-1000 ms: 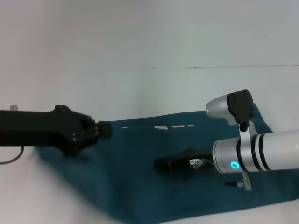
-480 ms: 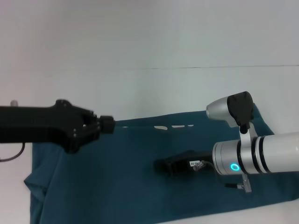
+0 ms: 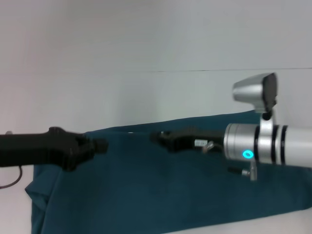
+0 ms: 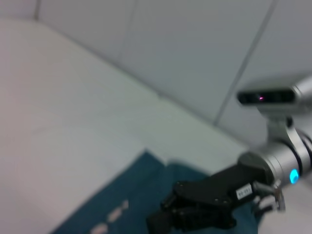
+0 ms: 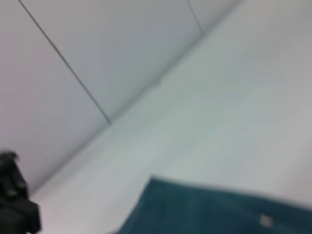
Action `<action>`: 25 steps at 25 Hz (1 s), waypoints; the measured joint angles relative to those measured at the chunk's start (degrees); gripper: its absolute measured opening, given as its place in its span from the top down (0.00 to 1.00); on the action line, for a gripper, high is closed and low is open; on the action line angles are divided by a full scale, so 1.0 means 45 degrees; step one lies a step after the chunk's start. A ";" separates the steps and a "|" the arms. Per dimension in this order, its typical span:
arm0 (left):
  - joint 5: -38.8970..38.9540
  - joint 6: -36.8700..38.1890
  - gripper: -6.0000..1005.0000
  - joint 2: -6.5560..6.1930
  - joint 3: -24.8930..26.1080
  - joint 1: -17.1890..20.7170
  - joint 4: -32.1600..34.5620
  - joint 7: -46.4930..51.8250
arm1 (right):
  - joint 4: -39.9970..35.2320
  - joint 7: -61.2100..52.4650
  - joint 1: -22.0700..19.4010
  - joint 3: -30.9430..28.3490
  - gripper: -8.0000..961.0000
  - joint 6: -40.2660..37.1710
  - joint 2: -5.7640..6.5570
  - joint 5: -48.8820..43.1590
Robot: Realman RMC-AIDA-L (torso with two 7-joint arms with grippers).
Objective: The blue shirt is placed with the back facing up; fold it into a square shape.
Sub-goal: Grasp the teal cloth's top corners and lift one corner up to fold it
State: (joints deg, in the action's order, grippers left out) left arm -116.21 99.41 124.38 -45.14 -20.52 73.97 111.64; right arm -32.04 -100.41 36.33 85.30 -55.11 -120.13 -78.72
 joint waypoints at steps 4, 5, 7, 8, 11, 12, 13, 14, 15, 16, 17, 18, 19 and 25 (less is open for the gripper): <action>0.2054 -0.0856 0.93 -0.0015 0.0277 0.0039 -0.1678 -0.0846 | -0.0719 0.1561 -0.0672 -0.0860 0.99 -0.0117 0.0010 0.0991; 0.2461 -0.0921 0.93 -0.0034 0.0376 0.0006 -0.2102 -0.1341 | -0.0752 0.2023 -0.0801 -0.1158 0.99 -0.0210 0.0012 0.1284; 0.3031 -0.1060 0.93 -0.0062 0.0522 -0.0078 -0.2796 -0.2372 | -0.0730 0.2944 -0.0968 -0.1729 0.99 -0.0629 0.0015 0.1819; 0.3128 -0.1151 0.93 -0.0056 0.0524 -0.0111 -0.2968 -0.2750 | -0.0701 0.3340 -0.1048 -0.2027 0.99 -0.0890 0.0015 0.1998; 0.3292 -0.1502 0.93 -0.0034 0.0550 -0.0308 -0.3422 -0.3274 | -0.0670 0.4453 -0.1234 -0.3034 0.99 -0.1915 0.0033 0.2236; 0.3416 -0.1622 0.93 -0.0036 0.0593 -0.0385 -0.3614 -0.3352 | -0.0670 0.4778 -0.1274 -0.3403 0.99 -0.2285 0.0037 0.2247; 0.3647 -0.1731 0.93 -0.0045 0.0638 -0.0439 -0.3807 -0.3452 | -0.0670 0.4951 -0.1296 -0.3650 0.99 -0.2513 0.0038 0.2252; 0.3923 -0.1799 0.93 -0.0052 0.0686 -0.0453 -0.3994 -0.3640 | -0.0667 0.5122 -0.1307 -0.3940 0.99 -0.2727 0.0038 0.2253; 0.4363 -0.1834 0.93 -0.0060 0.0756 -0.0433 -0.4245 -0.3983 | -0.0661 0.5296 -0.1310 -0.4187 0.99 -0.2917 0.0037 0.2259; 0.4804 -0.1812 0.93 -0.0057 0.0865 -0.0385 -0.4474 -0.4324 | -0.0651 0.5462 -0.1310 -0.4335 0.99 -0.3014 0.0036 0.2260; 0.5249 -0.1718 0.93 -0.0048 0.0973 -0.0323 -0.4689 -0.4637 | -0.0647 0.5646 -0.1311 -0.4404 0.98 -0.3056 0.0036 0.2261; 0.5767 -0.1576 0.93 -0.0038 0.1084 -0.0247 -0.4910 -0.4973 | -0.0642 0.5907 -0.1319 -0.4494 0.98 -0.3082 0.0035 0.2261; 0.6161 -0.1404 0.93 -0.0030 0.1154 -0.0162 -0.5080 -0.5241 | -0.0640 0.6056 -0.1328 -0.4559 0.98 -0.3085 0.0035 0.2261; 0.7653 -0.0355 0.93 -0.0009 0.1744 0.0252 -0.6131 -0.6838 | -0.0635 0.6298 -0.1299 -0.4897 0.98 -0.3092 0.0071 0.2263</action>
State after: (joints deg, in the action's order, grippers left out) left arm -81.77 97.81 124.34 -37.29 -19.39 46.38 80.87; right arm -34.89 -72.07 30.48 63.26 -69.03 -119.81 -68.54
